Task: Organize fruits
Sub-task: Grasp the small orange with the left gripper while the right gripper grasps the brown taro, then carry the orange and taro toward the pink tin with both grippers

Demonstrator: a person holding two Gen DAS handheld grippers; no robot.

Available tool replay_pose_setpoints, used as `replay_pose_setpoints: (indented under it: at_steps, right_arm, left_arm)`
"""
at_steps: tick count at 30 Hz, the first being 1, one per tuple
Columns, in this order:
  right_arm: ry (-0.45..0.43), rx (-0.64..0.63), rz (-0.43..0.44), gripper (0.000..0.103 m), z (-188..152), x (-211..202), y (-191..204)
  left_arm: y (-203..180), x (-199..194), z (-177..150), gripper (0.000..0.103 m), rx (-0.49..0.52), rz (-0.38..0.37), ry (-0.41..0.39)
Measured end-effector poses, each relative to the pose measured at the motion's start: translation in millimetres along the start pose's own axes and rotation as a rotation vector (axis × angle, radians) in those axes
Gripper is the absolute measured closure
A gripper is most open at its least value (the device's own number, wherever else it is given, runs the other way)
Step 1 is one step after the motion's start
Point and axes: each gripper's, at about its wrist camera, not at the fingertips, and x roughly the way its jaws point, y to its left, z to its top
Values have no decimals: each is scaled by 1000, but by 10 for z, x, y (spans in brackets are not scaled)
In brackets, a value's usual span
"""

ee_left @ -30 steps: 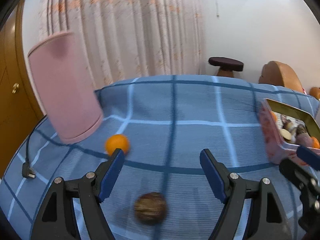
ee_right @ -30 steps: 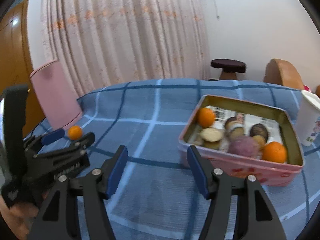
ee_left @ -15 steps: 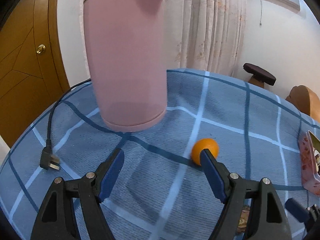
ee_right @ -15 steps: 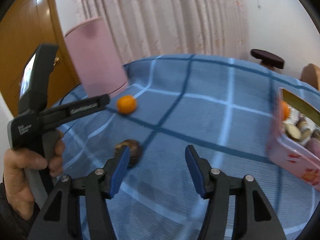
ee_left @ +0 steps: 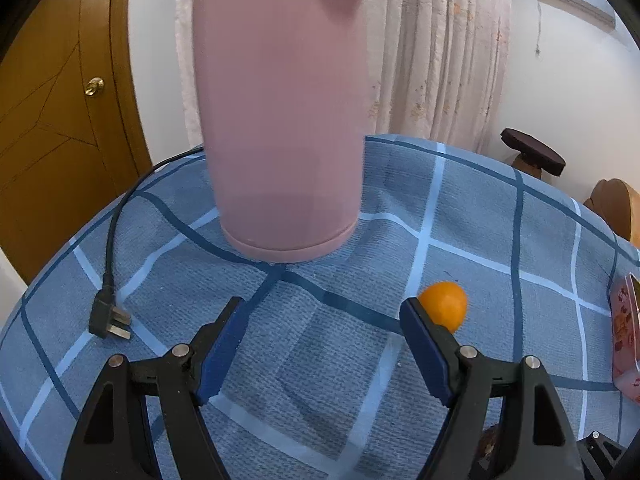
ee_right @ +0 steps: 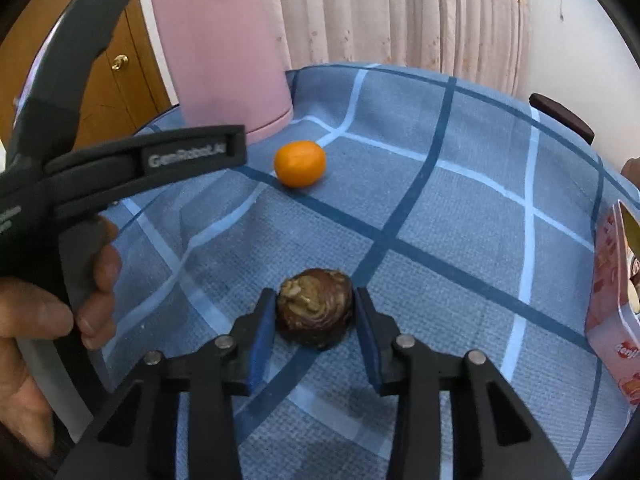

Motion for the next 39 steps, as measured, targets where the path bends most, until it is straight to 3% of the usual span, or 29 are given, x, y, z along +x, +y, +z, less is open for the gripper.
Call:
replay_pose_setpoints:
  at_steps: [5, 11, 12, 13, 15, 19, 24, 32, 39]
  right_arm:
    - [-72, 119, -20, 62, 12, -104, -258]
    - [-148, 152, -119, 62, 68, -243, -443]
    - [-145, 160, -116, 62, 73, -234, -465]
    - [-142, 164, -112, 62, 76, -227, -470]
    - [-135, 168, -110, 62, 77, -225, -483]
    - [-133, 174, -111, 62, 74, -241, -503]
    - [-155, 176, -137, 62, 55, -291, -489]
    - [-197, 167, -192, 62, 39, -387, -523]
    - [-200, 189, -208, 62, 5, -446, -613]
  left_arm:
    - [-175, 22, 1, 24, 13, -95, 13]
    - [-552, 220, 73, 25, 81, -94, 66]
    - [-588, 258, 82, 29, 84, -97, 77]
    - [-622, 300, 86, 41, 87, -100, 89]
    - [-679, 424, 76, 53, 89, -91, 132]
    - [-776, 459, 60, 60, 131, -75, 130]
    - [-732, 374, 59, 62, 108, -86, 97]
    - [-775, 20, -39, 62, 137, -64, -45]
    - [-901, -119, -148, 62, 159, -77, -67]
